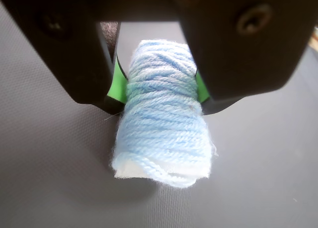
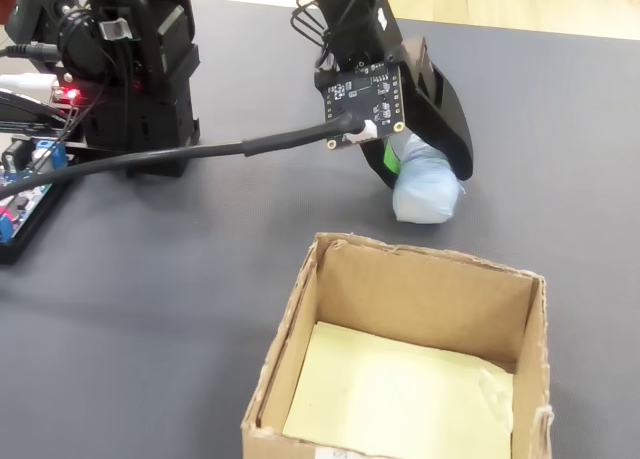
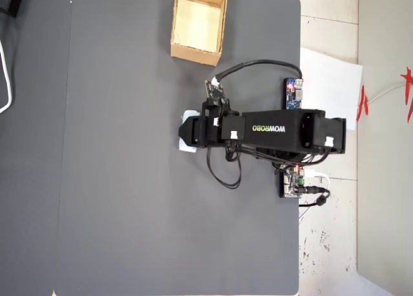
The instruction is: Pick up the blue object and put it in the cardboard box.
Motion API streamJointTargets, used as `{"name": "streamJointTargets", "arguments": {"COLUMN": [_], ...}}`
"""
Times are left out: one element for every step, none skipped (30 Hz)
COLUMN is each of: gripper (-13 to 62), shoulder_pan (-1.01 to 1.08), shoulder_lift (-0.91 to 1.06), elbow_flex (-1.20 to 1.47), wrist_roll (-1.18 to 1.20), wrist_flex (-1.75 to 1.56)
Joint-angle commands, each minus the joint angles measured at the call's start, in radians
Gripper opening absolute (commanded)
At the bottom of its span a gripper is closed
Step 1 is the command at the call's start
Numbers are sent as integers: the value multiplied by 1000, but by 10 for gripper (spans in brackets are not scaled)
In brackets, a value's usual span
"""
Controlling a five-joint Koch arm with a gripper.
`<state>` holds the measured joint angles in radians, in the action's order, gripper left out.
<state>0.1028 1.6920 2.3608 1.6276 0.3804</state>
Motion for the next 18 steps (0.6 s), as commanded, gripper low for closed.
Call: {"name": "streamJointTargets", "arguments": {"gripper": [147, 147, 146, 147, 147, 147, 147, 147, 147, 147, 147, 147, 147, 147, 147, 147, 147, 147], "shoulder_pan": [2, 2, 2, 2, 2, 2, 2, 2, 2, 2, 3, 8, 11, 15, 17, 18, 18, 23], "shoulder_lift": [71, 95, 124, 152, 183, 213, 245, 278, 310, 345, 380, 414, 449, 485, 522, 555, 588, 626], "elbow_flex": [-11, 2, 15, 29, 43, 60, 80, 101, 123, 144, 167, 192, 216, 242, 270, 293, 318, 342], "wrist_roll": [48, 48, 48, 48, 46, 46, 46, 46, 46, 46, 44, 44, 44, 43, 40, 37, 29, 25], "wrist_flex": [-72, -86, -100, -110, -121, -137, -155, -170, -183, -201, -221, -235, -247, -262, -272, -276, -282, -293]}}
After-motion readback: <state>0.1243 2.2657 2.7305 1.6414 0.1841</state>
